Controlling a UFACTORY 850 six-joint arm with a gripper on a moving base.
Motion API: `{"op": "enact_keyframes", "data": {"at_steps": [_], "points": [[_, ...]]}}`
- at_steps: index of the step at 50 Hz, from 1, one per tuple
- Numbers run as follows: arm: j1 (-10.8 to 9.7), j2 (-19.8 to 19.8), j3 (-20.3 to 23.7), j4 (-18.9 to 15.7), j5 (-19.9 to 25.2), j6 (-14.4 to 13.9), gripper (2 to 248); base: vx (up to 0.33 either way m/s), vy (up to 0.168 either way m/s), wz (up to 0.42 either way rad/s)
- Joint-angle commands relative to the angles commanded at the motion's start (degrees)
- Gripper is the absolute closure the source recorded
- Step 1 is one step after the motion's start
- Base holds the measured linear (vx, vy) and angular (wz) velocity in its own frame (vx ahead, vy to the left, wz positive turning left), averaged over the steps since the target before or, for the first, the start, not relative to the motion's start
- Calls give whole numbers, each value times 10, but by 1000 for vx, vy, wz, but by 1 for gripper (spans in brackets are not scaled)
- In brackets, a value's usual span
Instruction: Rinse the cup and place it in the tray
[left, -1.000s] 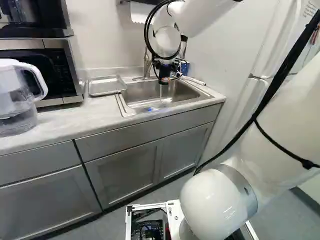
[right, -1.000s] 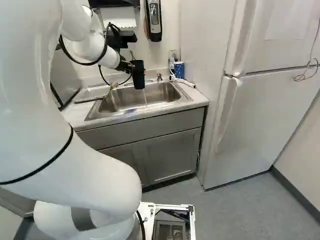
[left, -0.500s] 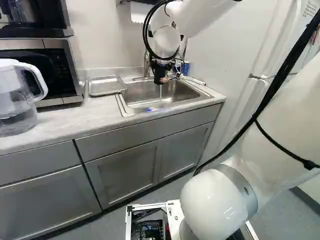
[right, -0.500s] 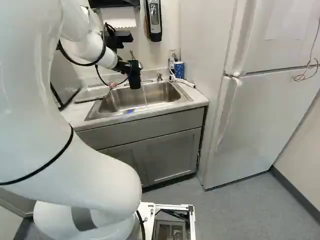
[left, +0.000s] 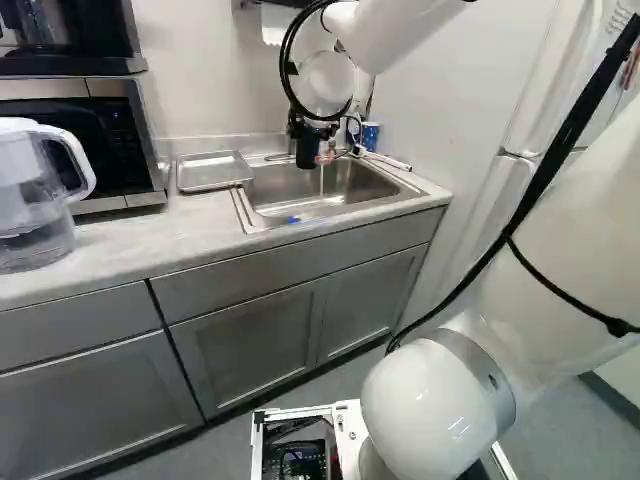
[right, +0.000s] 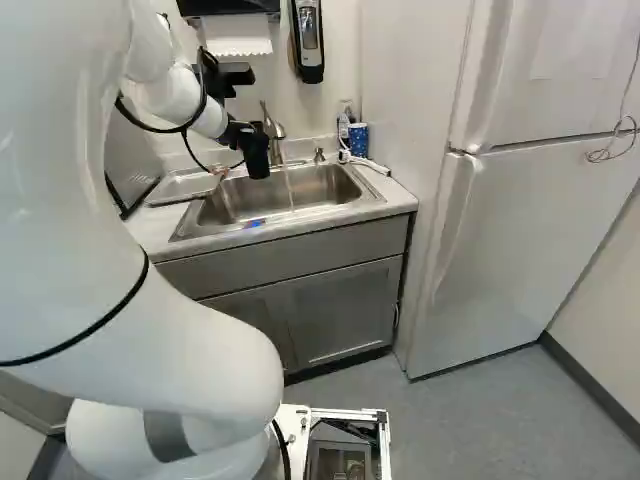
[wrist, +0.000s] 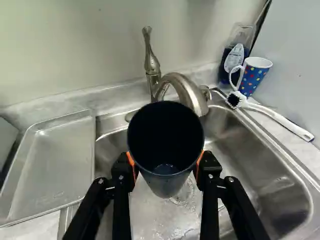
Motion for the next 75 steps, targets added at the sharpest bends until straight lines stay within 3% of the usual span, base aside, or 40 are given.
{"op": "enact_keyframes", "data": {"at_steps": [39, 49, 75], "points": [[0, 0, 0, -108, -30, 3, 126, 0, 0, 0], [0, 0, 0, -143, -30, 50, 126, 0, 0, 0], [0, 0, 0, -245, -30, 205, 126, 0, 0, 0]]}}
